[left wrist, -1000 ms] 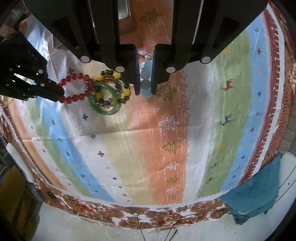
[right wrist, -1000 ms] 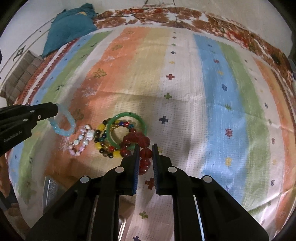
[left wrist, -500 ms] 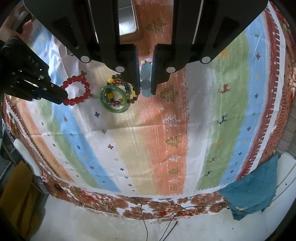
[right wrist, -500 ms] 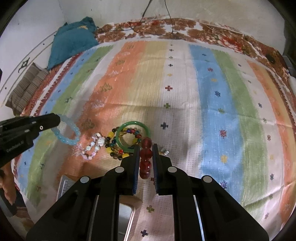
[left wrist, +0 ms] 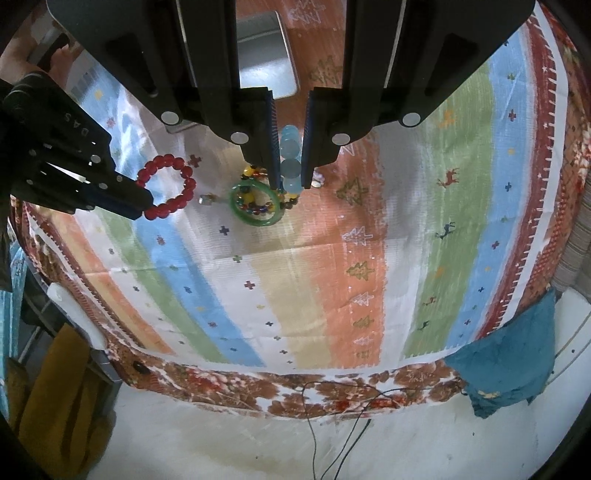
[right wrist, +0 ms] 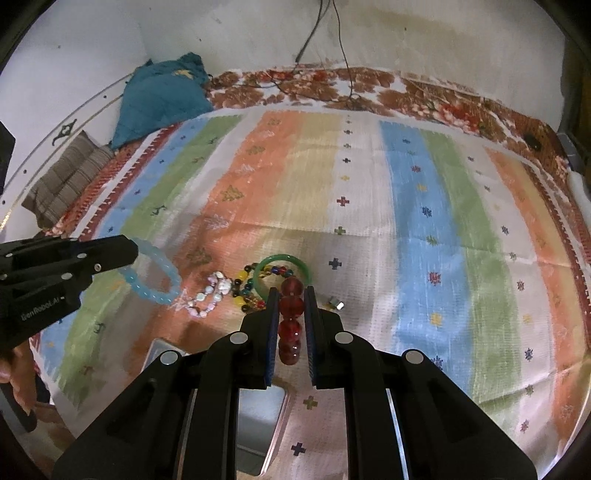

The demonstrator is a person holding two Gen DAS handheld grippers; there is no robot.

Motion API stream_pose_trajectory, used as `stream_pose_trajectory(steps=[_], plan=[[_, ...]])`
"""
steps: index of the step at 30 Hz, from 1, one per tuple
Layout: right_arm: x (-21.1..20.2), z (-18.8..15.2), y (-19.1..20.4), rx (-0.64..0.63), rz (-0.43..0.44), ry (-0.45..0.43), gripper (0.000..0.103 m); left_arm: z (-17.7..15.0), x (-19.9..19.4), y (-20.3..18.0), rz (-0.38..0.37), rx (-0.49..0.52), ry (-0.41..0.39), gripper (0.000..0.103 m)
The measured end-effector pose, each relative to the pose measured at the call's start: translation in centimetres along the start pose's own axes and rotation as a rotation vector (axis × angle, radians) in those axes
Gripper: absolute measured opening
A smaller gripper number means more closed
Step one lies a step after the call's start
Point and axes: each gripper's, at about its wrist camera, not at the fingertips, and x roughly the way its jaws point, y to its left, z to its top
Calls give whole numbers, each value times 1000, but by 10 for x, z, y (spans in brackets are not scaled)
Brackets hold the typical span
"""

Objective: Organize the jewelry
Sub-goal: 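Lift both held bracelets and carry them over the silver tin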

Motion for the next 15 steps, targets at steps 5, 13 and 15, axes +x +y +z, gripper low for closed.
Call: stream_pose_trajectory(steps=[5,13,15], plan=[[-9,-5,4,-16,1,-15,14,-8,-12,-4,-5,15,-19,11],[-24,-15,9,-30,7,-34,14,-21,-23,-11,-30,26,-30,11],[-28,-17,11,-31,15,-39,14,-26,-23,-14,-26,41,-23,11]])
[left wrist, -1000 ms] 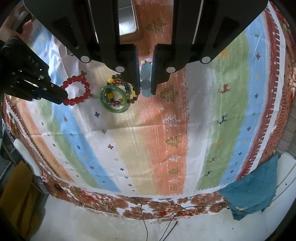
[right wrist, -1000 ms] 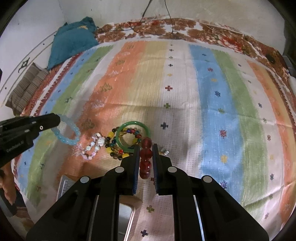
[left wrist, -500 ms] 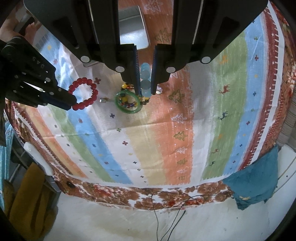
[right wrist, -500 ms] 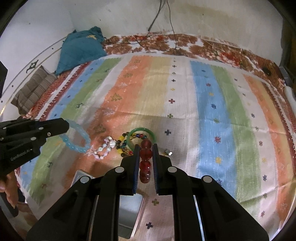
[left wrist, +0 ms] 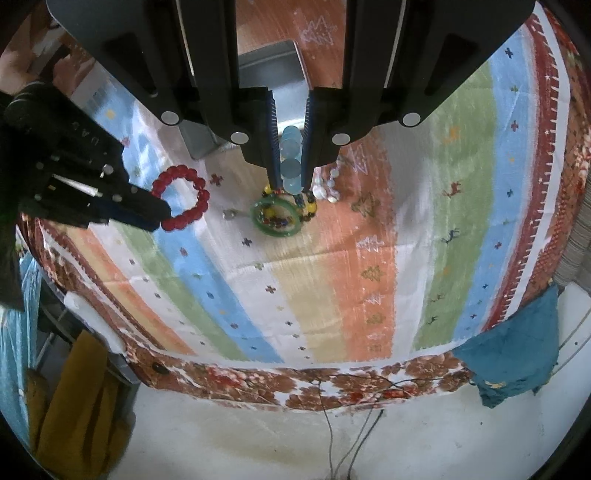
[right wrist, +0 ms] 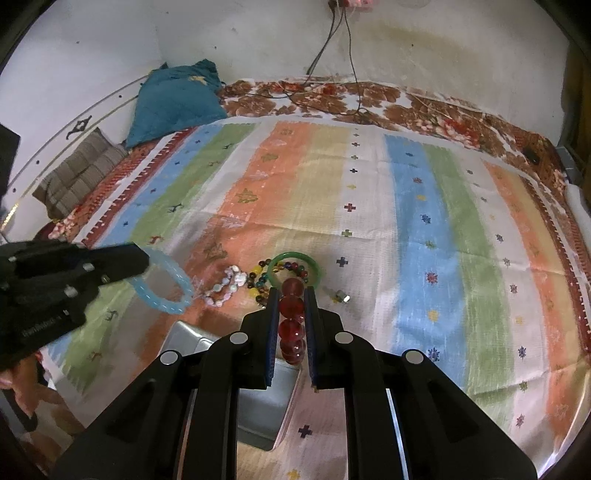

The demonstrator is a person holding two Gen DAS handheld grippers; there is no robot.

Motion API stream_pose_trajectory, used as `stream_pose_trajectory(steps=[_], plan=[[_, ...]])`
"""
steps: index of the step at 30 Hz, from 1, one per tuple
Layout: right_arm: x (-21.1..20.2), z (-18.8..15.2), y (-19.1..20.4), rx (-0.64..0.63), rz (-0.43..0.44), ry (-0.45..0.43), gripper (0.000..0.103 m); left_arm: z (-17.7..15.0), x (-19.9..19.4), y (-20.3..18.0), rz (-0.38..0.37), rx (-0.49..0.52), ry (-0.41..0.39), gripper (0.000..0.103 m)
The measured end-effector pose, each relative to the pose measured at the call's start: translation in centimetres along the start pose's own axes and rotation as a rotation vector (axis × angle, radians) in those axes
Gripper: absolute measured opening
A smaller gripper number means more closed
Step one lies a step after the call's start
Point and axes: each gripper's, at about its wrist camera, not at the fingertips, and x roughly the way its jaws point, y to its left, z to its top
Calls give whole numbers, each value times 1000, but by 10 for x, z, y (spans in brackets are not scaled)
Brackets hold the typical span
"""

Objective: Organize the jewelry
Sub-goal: 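Lift both held bracelets and carry them over the silver tin, then open both tools to drop the bracelets into the silver tin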

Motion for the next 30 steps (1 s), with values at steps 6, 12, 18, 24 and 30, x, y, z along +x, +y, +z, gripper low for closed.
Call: stream_pose_trajectory(steps=[6,12,18,24,30], plan=[[-9,-6,3,-2,17,-5,14,-6,-13,-3,-11,-1,-31,11],[-12,-13,7,-11,21,6,14,-15,-17,-4,-25,-4,-32,11],[-16,-21,11,-18,31,11,14,-21,-22,-7,-30,3,-37,11],[-20,-27,16,-43,21,14,15,-28,-20,-10,-32,9,-5,11],[-14,-27,9,-22,-10,39,32,-30,-18,-3,32,-13,3,29]])
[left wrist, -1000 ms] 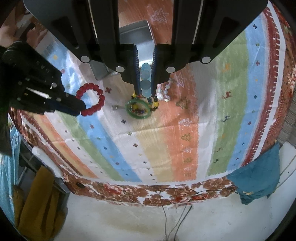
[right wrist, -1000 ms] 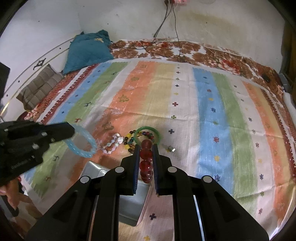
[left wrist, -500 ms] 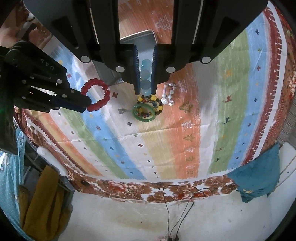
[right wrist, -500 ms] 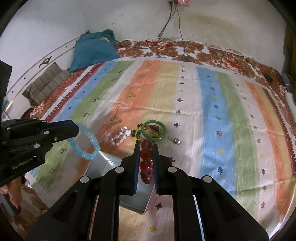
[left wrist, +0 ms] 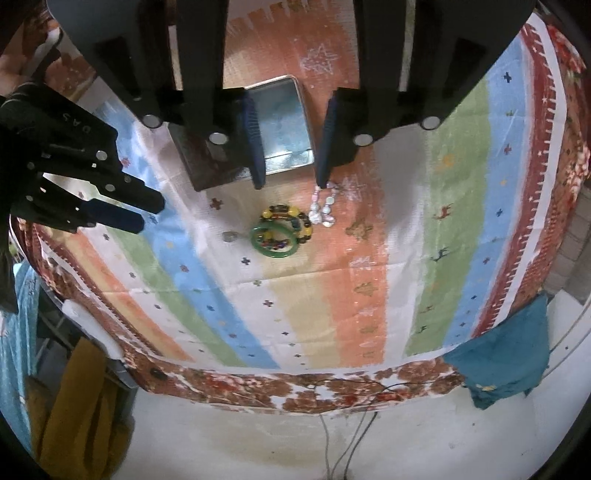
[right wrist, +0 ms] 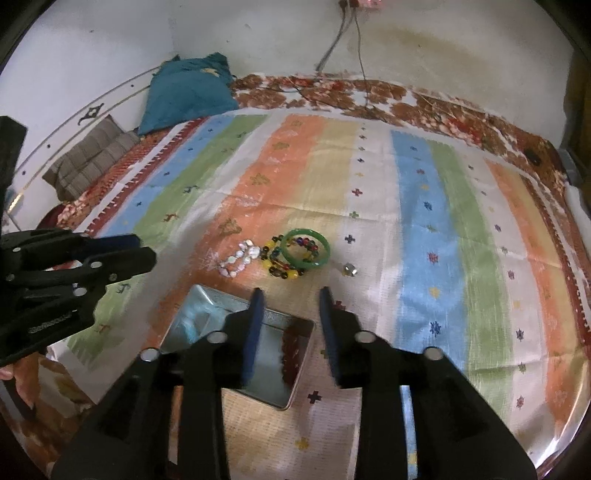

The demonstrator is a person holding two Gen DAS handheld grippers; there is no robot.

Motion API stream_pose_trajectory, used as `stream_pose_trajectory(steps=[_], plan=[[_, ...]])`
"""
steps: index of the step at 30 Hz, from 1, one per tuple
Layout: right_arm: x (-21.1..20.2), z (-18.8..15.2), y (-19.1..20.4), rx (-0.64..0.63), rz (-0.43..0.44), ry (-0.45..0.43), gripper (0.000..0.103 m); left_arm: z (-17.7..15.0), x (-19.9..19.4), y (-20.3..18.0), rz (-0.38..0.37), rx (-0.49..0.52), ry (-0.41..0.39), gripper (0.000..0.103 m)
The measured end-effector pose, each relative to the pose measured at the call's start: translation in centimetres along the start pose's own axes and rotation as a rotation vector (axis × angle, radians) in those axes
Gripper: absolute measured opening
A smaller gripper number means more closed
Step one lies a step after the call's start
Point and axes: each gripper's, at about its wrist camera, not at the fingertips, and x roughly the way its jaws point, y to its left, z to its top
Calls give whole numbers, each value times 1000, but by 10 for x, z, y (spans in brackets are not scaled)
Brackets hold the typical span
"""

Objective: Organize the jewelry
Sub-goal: 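Open both tools to drop the bracelets into the silver tin, then move both tools back to the remaining bracelets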

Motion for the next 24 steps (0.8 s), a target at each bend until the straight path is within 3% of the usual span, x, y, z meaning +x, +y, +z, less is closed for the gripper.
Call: stream_pose_trajectory(steps=[6,18,24], plan=[[7,1,-9,32,-13,31,34,1,1,11,18,-36,10,37],[31,14,-26,71,-59,81,54,6,28,30,100,-57,86,54],[41,20,-26,72,-64,95,66,12,34,30,131,-45,86,65]])
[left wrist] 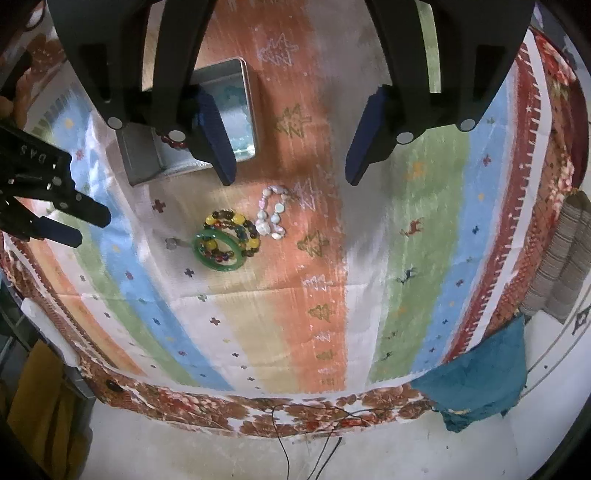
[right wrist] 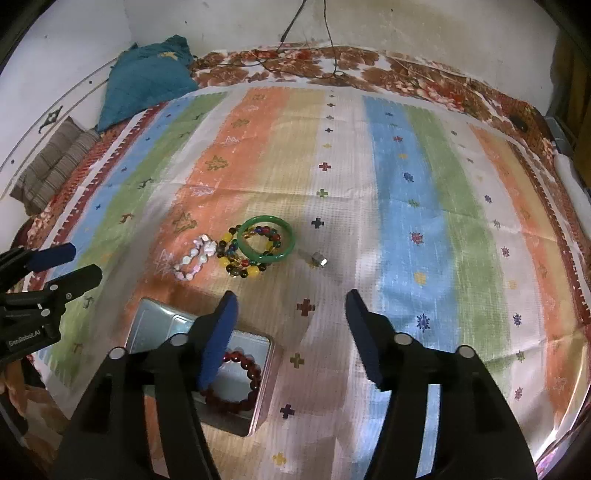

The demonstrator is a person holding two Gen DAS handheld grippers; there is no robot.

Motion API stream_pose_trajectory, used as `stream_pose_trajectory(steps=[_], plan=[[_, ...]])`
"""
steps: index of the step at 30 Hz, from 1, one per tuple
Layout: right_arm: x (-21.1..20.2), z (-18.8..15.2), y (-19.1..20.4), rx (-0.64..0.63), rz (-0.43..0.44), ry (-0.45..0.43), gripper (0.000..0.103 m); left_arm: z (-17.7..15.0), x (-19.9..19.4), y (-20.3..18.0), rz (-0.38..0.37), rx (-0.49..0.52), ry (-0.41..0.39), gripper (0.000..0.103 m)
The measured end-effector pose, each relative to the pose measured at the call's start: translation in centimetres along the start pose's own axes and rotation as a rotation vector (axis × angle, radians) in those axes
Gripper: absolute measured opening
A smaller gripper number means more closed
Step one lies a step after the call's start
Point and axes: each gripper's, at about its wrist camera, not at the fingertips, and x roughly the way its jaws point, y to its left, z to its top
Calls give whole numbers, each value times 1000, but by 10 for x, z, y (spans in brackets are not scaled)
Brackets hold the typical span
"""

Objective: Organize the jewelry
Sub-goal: 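Move both tools back to the remaining bracelets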

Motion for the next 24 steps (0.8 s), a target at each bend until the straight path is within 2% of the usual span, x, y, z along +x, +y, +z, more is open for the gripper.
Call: stream_pose_trajectory(steps=[6,20,24], plan=[[7,10,0,4,-2,3,70,10,14,-5,14,-2,28,72],[41,26,-15,54,-14,57,73,26,53,0,64,7,101,79],[51,30,-16,54,-8,74,78,30,63,3,69,1,119,79]])
